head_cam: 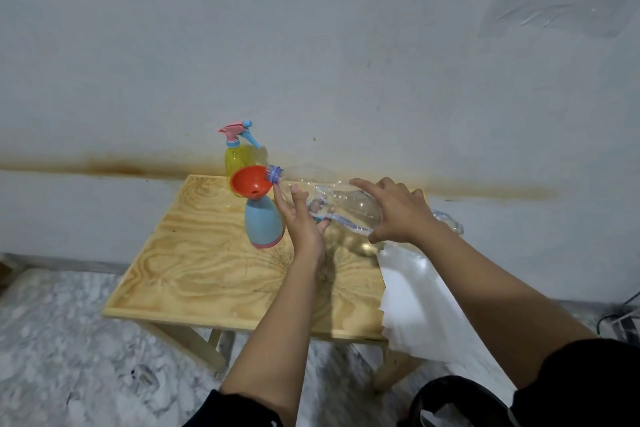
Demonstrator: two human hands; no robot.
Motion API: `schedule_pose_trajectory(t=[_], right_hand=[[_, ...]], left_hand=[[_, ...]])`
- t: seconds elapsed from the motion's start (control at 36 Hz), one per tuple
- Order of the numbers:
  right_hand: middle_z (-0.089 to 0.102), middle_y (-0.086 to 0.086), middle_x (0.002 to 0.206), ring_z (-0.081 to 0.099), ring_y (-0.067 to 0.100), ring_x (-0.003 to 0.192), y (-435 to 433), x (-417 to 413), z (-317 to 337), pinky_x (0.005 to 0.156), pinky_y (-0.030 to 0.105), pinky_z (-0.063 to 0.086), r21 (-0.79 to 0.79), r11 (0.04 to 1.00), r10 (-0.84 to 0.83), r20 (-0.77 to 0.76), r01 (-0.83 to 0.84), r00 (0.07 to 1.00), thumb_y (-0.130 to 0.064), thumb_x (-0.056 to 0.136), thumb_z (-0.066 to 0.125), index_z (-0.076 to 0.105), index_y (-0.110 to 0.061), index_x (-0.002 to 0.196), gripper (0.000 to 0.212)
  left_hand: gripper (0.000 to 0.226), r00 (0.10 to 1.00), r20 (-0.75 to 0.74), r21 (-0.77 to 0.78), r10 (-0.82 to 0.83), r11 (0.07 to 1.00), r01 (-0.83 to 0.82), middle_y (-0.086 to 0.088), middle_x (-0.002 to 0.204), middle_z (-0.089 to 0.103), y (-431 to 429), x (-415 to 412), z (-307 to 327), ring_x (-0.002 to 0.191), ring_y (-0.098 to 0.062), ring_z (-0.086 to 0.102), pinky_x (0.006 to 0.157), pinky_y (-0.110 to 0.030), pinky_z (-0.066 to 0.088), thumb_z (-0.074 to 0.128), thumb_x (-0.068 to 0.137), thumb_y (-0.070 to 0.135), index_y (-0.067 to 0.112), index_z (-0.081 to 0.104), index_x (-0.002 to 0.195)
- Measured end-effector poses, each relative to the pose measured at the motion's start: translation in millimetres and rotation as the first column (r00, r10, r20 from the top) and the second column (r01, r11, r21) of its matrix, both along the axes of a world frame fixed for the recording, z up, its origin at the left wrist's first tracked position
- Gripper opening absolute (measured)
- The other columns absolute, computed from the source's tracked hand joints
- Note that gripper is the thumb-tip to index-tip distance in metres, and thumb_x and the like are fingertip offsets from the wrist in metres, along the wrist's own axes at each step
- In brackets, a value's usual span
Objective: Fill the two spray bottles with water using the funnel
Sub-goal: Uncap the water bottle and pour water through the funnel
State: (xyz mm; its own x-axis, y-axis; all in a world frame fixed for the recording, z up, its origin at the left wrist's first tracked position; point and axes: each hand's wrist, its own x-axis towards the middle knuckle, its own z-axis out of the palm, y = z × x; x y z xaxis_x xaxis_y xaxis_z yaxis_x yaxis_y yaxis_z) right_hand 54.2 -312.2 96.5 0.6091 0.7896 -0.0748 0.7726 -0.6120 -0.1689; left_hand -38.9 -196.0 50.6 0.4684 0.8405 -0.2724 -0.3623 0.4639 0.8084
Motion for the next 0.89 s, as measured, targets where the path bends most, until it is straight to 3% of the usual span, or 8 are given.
schedule_pose_trajectory(t=[0.14, 0.22, 0.31, 0.42, 0.5, 0.58, 0.78, 0.89], right_hand=[[0.040, 0.003, 0.127, 0.043, 0.026, 0.114, 1, 1, 4, 0.093, 0.043, 0.033, -0.023, 1.000, 0.003, 0.013, -0.002, 1.000, -0.035, 0.063, 0.077, 0.013, -0.047, 0.142, 0.102], [0.040, 0.002, 0.127, 0.043, 0.025, 0.114, 2, 2, 5, 0.093, 0.042, 0.032, -0.030, 1.000, 0.008, 0.020, -0.007, 1.000, -0.036, 0.063, 0.078, 0.013, -0.048, 0.142, 0.102], [0.040, 0.002, 0.127, 0.043, 0.025, 0.113, 3, 2, 8, 0.093, 0.043, 0.031, -0.044, 0.999, 0.010, 0.036, -0.008, 0.999, -0.035, 0.063, 0.077, 0.014, -0.048, 0.142, 0.102], [0.041, 0.002, 0.127, 0.043, 0.025, 0.113, 4, 3, 13, 0.093, 0.044, 0.031, -0.053, 0.999, 0.011, 0.050, -0.008, 0.999, -0.034, 0.062, 0.076, 0.015, -0.048, 0.141, 0.101], [0.041, 0.003, 0.126, 0.043, 0.026, 0.113, 5, 3, 15, 0.095, 0.045, 0.031, -0.060, 0.998, 0.012, 0.058, -0.008, 0.998, -0.033, 0.062, 0.075, 0.015, -0.047, 0.141, 0.100], [0.042, 0.003, 0.125, 0.043, 0.026, 0.113, 6, 4, 18, 0.094, 0.044, 0.032, -0.063, 0.998, 0.016, 0.065, -0.012, 0.998, -0.033, 0.062, 0.075, 0.015, -0.047, 0.141, 0.100], [0.043, 0.002, 0.124, 0.043, 0.026, 0.114, 8, 7, 25, 0.094, 0.046, 0.032, -0.082, 0.996, 0.035, 0.094, -0.027, 0.995, -0.036, 0.062, 0.078, 0.016, -0.047, 0.141, 0.101], [0.043, 0.002, 0.123, 0.043, 0.025, 0.114, 8, 7, 28, 0.093, 0.044, 0.031, -0.086, 0.996, 0.034, 0.104, -0.025, 0.994, -0.036, 0.062, 0.078, 0.017, -0.047, 0.141, 0.100]], left_hand=[[0.056, 0.999, 0.035, -0.022, 0.016, 1.000, -0.015, 0.007, 0.126, 0.045, -1, 3, 3, 0.109, -0.017, 0.057, 0.068, -0.038, 0.058, 0.045, 0.095, 0.042, 0.041, 0.020, 0.145], [0.057, 0.999, 0.045, -0.033, 0.017, 0.999, -0.016, 0.002, 0.137, 0.041, -1, 3, 1, 0.125, -0.023, 0.047, 0.066, -0.038, 0.058, 0.047, 0.092, 0.047, 0.044, 0.022, 0.143], [0.056, 1.000, 0.015, -0.042, 0.027, 0.999, -0.026, 0.014, 0.126, 0.043, -3, 3, 3, 0.124, -0.017, 0.041, 0.082, -0.047, 0.053, 0.043, 0.095, 0.045, 0.041, 0.019, 0.146], [0.055, 1.000, 0.000, -0.043, 0.022, 0.999, -0.022, 0.008, 0.154, 0.020, -2, 5, 2, 0.140, -0.024, 0.026, 0.085, -0.048, 0.046, 0.042, 0.095, 0.047, 0.042, 0.018, 0.145], [0.054, 1.000, 0.008, -0.056, 0.019, 0.998, -0.018, 0.016, 0.124, 0.048, -1, 9, 1, 0.132, -0.022, 0.037, 0.092, -0.053, 0.044, 0.040, 0.097, 0.045, 0.041, 0.018, 0.146], [0.054, 0.999, 0.007, -0.050, 0.043, 0.998, -0.042, 0.021, 0.098, 0.047, -1, 12, 1, 0.118, -0.016, 0.041, 0.098, -0.056, 0.040, 0.038, 0.098, 0.043, 0.037, 0.017, 0.147], [0.053, 1.000, 0.008, -0.088, 0.026, 0.996, -0.025, 0.008, 0.156, 0.014, -2, 11, 3, 0.142, -0.022, 0.019, 0.084, -0.046, 0.045, 0.039, 0.096, 0.049, 0.042, 0.018, 0.145], [0.051, 1.000, 0.010, -0.096, 0.012, 0.995, -0.011, 0.007, 0.126, 0.052, -2, 13, 4, 0.133, -0.025, 0.039, 0.075, -0.040, 0.049, 0.038, 0.097, 0.049, 0.043, 0.019, 0.144]])
